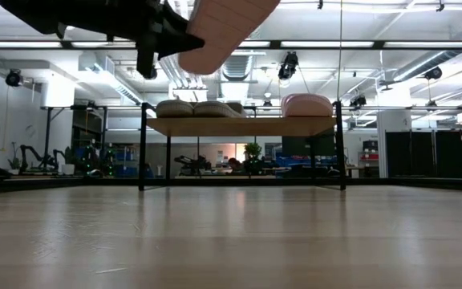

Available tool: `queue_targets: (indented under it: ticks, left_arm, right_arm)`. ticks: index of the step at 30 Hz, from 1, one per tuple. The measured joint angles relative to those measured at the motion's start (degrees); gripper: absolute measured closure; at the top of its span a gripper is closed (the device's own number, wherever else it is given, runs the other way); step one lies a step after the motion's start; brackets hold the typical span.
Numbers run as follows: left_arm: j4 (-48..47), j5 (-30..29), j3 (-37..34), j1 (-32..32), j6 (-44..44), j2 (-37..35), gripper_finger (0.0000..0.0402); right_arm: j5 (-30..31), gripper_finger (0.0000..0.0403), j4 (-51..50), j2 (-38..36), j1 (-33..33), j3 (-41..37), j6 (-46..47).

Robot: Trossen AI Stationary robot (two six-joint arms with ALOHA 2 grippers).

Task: Pick and place slides into the shelf
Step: Put the pink slipper onto the shelf

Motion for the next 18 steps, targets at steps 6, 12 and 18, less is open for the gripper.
queue_targets:
  ticks: [6, 12, 18]
  left_arm:
    - [-3.59, -9.34, -1.0, -0.07, -6.96, -6.14, 0.018]
    - [-11.46, -9.76, -1.51, -0.2, -17.15, -14.82, 0.0129]
    - [-17.39, -9.66, -1.62, -0.8, -27.41, -22.89, 0.0126]
  right_arm:
    - [5.57, 0.0377, -0.85, 0.0, -0.22, -0.17, 1.67]
    - [6.64, 0.0377, -0.6, 0.0, -2.44, -0.2, 8.75]
    - [6.73, 0.0377, -1.07, 1.94, -7.91, -0.24, 14.85]
